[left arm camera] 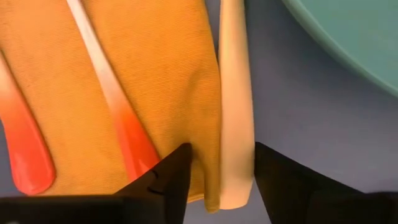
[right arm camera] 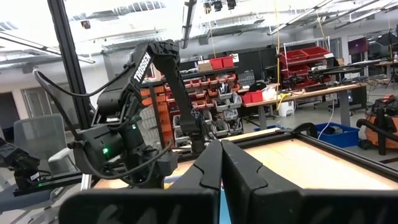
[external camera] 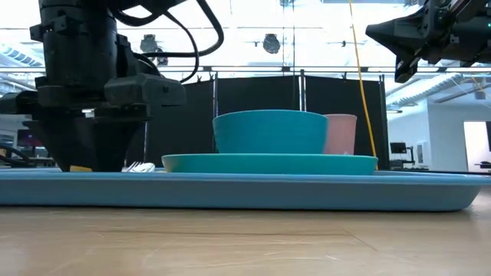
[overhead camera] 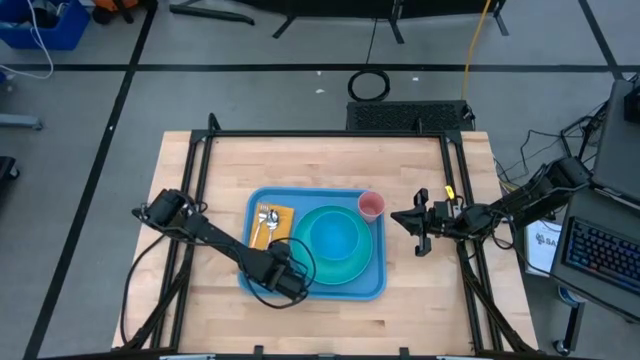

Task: Set up tray
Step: Adjust the yellow knife on the yellow napkin on the blue serving tray

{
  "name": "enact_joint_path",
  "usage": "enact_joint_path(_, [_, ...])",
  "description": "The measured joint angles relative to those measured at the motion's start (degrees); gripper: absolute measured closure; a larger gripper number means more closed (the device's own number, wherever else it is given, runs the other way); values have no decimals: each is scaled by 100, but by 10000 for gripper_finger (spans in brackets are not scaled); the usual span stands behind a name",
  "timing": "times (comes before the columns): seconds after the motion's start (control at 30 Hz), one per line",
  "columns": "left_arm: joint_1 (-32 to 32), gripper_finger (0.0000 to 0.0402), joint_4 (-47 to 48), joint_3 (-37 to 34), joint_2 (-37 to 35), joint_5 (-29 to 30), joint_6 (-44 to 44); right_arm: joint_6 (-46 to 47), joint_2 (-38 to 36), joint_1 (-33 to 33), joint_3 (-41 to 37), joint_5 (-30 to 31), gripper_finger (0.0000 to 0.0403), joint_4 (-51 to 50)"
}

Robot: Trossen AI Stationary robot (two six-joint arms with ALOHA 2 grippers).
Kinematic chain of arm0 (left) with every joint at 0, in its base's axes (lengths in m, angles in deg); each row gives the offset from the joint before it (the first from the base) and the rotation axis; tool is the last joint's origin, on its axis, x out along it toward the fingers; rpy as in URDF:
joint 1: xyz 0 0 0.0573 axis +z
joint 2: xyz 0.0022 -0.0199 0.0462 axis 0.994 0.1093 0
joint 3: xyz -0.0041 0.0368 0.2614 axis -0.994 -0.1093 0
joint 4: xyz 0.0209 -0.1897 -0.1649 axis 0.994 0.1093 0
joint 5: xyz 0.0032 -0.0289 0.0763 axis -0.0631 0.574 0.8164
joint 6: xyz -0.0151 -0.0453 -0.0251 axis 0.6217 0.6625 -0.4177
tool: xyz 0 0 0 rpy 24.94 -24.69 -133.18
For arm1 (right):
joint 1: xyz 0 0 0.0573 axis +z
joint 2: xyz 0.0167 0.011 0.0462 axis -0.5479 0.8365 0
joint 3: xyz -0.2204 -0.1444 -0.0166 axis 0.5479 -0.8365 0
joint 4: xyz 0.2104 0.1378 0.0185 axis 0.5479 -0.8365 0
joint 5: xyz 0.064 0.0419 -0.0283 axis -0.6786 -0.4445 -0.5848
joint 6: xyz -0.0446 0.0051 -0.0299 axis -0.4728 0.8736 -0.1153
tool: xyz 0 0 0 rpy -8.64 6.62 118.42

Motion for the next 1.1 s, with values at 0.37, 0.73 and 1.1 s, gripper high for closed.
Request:
enact_joint_path(0.37, [-37, 289, 32, -9, 10, 174, 104, 0, 0, -2, 0, 0, 403, 0])
enact_joint_path(0.73, [-193, 298, 4, -20, 23, 502, 168, 0, 0, 0, 0, 0, 403, 0])
enact_joint_path(1.1, [-441, 298, -72, -33, -10, 966, 765, 0, 0, -2, -2, 0, 403, 0])
